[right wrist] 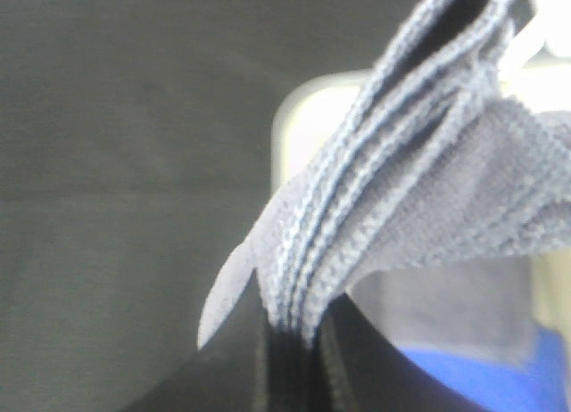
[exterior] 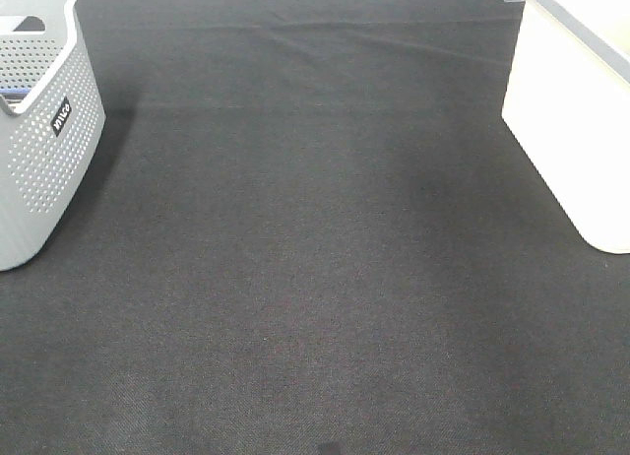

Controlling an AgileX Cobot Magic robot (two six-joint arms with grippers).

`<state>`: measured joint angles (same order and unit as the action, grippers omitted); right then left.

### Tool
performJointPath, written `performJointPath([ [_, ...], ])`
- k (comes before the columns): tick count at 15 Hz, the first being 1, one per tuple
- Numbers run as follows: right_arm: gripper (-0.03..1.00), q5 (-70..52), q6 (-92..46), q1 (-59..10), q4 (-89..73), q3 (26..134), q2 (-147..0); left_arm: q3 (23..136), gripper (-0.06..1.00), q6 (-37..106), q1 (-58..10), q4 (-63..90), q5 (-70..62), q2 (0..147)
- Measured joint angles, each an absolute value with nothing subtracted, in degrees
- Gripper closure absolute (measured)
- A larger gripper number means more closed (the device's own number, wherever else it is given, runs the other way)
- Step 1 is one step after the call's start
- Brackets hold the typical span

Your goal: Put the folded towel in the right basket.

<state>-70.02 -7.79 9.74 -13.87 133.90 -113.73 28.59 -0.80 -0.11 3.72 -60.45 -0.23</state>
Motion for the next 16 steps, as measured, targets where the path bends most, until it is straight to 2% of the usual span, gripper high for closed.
performJointPath([
  [3,0.9,-70.0,-7.8,13.1,-12.4,128.1,-113.8,28.6,-0.02,-0.8,-0.1,3.7,-60.4,-0.2],
  [7,0.89,-70.1,-6.2,13.6,-7.6,123.5,-116.8,28.6,-0.02,-0.8,-0.1,3.7,-60.4,-0.2],
  [9,0.7,-70.1,-4.9,13.6,-7.3,122.6,-118.3,28.6,-0.02,-0.8,-0.1,3.7,-60.4,-0.2],
  [10,0.65,-70.0,-4.8,13.6,-7.3,122.6,-118.3,28.6,-0.02,-0.8,-0.1,3.7,-60.4,-0.2],
  [11,0.46,-70.0,-4.8,13.6,-7.3,122.6,-118.3,28.6,-0.02,-0.8,-0.1,3.7,-60.4,-0.2],
  [12,0.37,-70.0,-4.8,13.6,-7.3,122.6,-118.3,28.6,-0.02,-0.8,-0.1,3.7,-60.4,-0.2],
  [13,0.31,-70.0,-4.8,13.6,-8.3,122.6,-118.2,28.6,-0.02,-0.8,-0.1,3.7,-60.4,-0.2],
  [16,0.28,-70.0,-4.8,13.6,-15.1,122.6,-116.4,28.6,-0.02,-0.8,-0.1,3.7,-60.4,-0.2],
])
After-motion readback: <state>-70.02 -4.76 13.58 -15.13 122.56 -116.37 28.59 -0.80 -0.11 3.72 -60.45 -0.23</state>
